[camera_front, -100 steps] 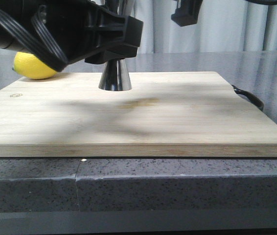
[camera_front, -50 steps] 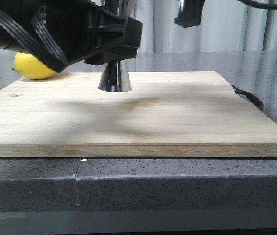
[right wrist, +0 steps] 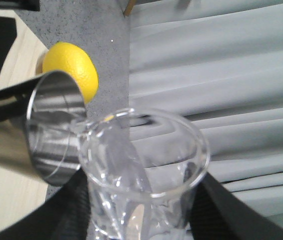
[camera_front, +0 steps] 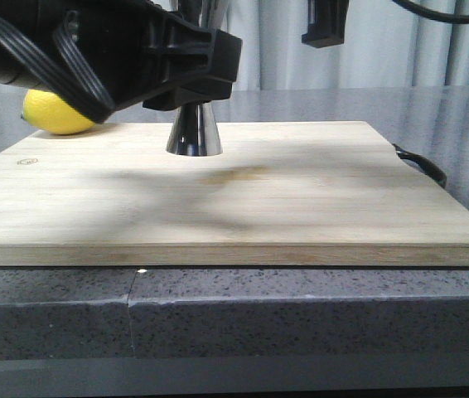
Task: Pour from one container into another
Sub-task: 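Tilt the beaker with the right gripper, pouring liquid into the jigger cup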
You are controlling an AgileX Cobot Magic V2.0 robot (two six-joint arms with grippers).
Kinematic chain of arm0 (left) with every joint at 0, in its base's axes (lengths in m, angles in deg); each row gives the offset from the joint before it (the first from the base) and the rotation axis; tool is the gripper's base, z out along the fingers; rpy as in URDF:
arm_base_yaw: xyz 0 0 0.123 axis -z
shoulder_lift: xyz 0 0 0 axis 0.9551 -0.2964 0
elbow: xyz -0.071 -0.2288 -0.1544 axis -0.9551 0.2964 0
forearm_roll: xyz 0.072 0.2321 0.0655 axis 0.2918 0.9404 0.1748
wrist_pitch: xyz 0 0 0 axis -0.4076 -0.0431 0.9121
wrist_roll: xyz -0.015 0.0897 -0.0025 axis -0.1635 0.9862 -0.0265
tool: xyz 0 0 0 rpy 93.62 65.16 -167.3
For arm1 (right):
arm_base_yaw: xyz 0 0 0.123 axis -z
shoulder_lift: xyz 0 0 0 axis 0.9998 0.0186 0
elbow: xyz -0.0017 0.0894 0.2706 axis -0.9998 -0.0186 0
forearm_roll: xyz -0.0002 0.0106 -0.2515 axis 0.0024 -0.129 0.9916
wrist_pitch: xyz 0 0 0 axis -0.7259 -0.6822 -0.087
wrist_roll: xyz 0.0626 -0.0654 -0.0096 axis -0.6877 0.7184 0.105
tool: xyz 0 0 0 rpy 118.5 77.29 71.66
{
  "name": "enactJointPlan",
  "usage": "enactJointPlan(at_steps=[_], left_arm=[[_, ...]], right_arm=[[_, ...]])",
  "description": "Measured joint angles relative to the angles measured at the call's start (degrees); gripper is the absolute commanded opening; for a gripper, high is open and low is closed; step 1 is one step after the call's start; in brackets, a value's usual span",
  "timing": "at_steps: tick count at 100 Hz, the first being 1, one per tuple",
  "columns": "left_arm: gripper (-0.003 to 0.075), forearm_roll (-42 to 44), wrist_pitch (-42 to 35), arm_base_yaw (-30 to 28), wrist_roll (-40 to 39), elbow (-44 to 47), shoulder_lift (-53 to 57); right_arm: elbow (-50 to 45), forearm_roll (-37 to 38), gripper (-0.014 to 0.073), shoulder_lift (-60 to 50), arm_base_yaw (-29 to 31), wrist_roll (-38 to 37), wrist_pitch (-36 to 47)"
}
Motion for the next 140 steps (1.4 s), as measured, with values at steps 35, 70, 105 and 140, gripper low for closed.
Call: enactJointPlan(at_steps=[35, 70, 105, 140], left_arm=[[-0.002, 0.09, -0.49, 0.0, 0.0, 0.0, 0.0], [-0.0019, 0.09, -0.49, 0.0, 0.0, 0.0, 0.0], [-0.0019, 0.09, -0.49, 0.0, 0.0, 0.0, 0.0], [-0.0019, 0.45, -1.32, 0.0, 0.0, 0.0, 0.0]], right_arm=[[0.0, 0.33, 0.0202, 0.0, 0.0, 4.28, 0.09], [0.0, 0.41, 0.0202, 0.0, 0.0, 4.71, -0.01], [0.0, -14.31, 0.0202, 0.0, 0.0, 1.54, -1.36], [0.0, -18.22, 0.0202, 0.0, 0.0, -28.94, -2.49]])
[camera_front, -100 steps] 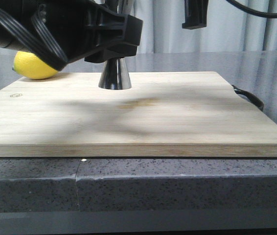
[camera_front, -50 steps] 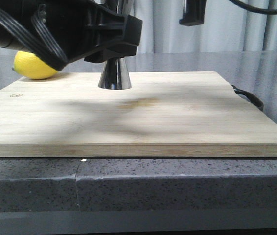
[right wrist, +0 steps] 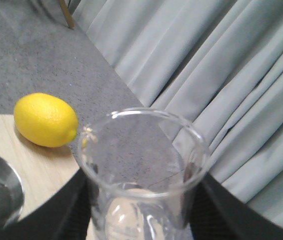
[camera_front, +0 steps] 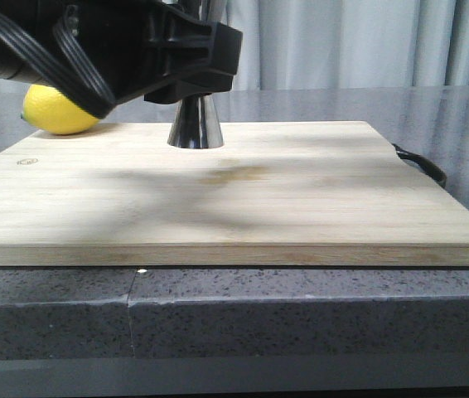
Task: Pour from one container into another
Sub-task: 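Tilt the beaker with the right gripper, pouring liquid into the jigger cup, then lower the beaker back onto the board with the right gripper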
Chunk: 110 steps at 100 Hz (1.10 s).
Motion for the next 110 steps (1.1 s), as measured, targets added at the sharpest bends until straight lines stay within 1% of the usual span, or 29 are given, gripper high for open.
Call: enactJointPlan(at_steps=[8, 20, 33, 44, 62, 78, 96, 110], left_arm=[[-0.0019, 0.0, -0.26, 0.0, 0.0, 0.0, 0.0], [-0.0019, 0.0, -0.35, 0.0, 0.0, 0.0, 0.0], [-0.0019, 0.21, -0.4, 0.0, 0.54, 0.0, 0.0], [-0.002, 0.41, -0.49, 0.0, 0.54, 0.0, 0.0], [-0.0019, 0.6, -0.49, 0.0, 0.54, 0.0, 0.0], [-0.002, 0.83, -0.49, 0.0, 0.54, 0.0, 0.0], [-0.0019, 0.96, -0.49, 0.0, 1.22, 0.0, 0.0], [-0.0019, 1.0, -0.49, 0.0, 1.5, 0.0, 0.0]], right_arm=[[0.0, -0.12, 0.0202, 0.0, 0.38, -5.57, 0.0], [0.0, -0.23, 0.0202, 0.11, 3.1, -12.29, 0.0], [-2.23, -0.34, 0.0202, 1.44, 6.88, -14.86, 2.28], [-5.7, -0.38, 0.0202, 3.71, 10.06, -16.94, 6.0], [-9.21, -1.0, 0.0202, 9.32, 13.58, -17.78, 13.61], [-9.59, -1.22, 0.0202, 14.72, 14.27, -17.82, 19.29], [-9.59, -1.78, 0.0202, 19.46, 14.27, -16.35, 22.16], [-9.59, -2.68, 0.0202, 20.85, 14.27, -15.25, 23.59]])
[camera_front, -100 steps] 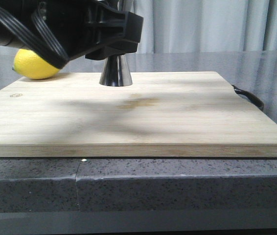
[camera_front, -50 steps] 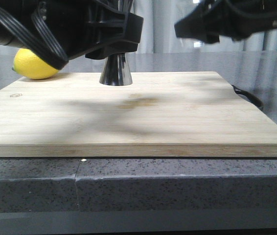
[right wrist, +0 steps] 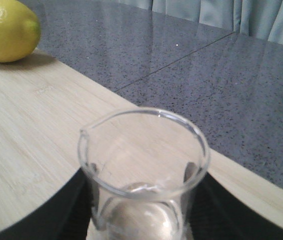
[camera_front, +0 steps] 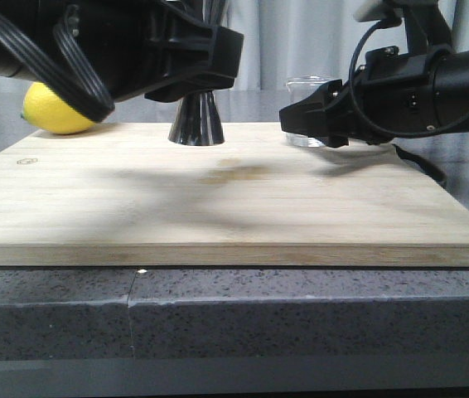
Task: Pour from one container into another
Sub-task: 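Lower the beaker back onto the board with the right gripper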
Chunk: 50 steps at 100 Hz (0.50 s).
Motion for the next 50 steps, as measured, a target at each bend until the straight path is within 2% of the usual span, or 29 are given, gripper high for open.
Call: enactJointPlan(at_steps=[27, 50], left_arm=[[-0.0019, 0.0, 0.0, 0.0, -0.01, 0.0, 0.0], [-0.002, 0.0, 0.0, 0.0, -0.01, 0.0, 0.0]], right_arm=[[0.0, 0.0, 0.0235, 0.21, 0.0, 0.42, 0.85], [0.0, -0.77, 0.0489, 0.21, 0.0, 0.42, 0.96]])
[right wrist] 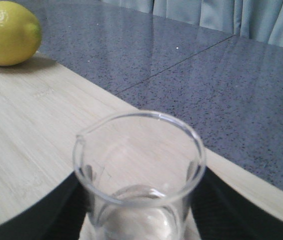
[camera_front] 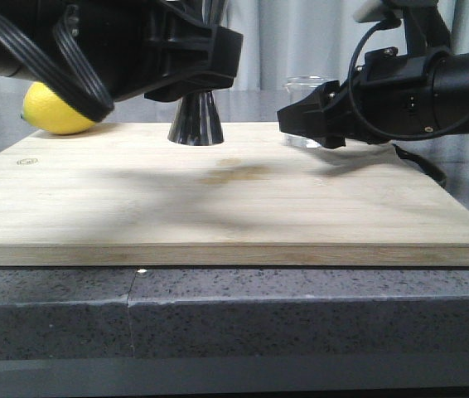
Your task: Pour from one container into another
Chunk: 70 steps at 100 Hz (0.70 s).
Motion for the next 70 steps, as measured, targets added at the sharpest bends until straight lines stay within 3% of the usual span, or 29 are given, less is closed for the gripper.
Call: enactJointPlan(at_steps=[15, 38, 70], left_arm=[[-0.002, 0.0, 0.0, 0.0, 0.0, 0.0, 0.0], [-0.002, 0.0, -0.28, 0.0, 0.0, 0.0, 0.0], [-0.0019, 0.22, -1.85, -3.7, 0.0, 0.0, 0.0]], right_arm=[[0.0, -3.5, 0.0564, 0.0, 0.0, 0.0, 1.16], [0.0, -4.46, 0.0565, -1.48, 0.04, 0.0, 5.37], [0.21, -4.55, 0.0564, -12.2, 0.04, 0.0, 6.32]])
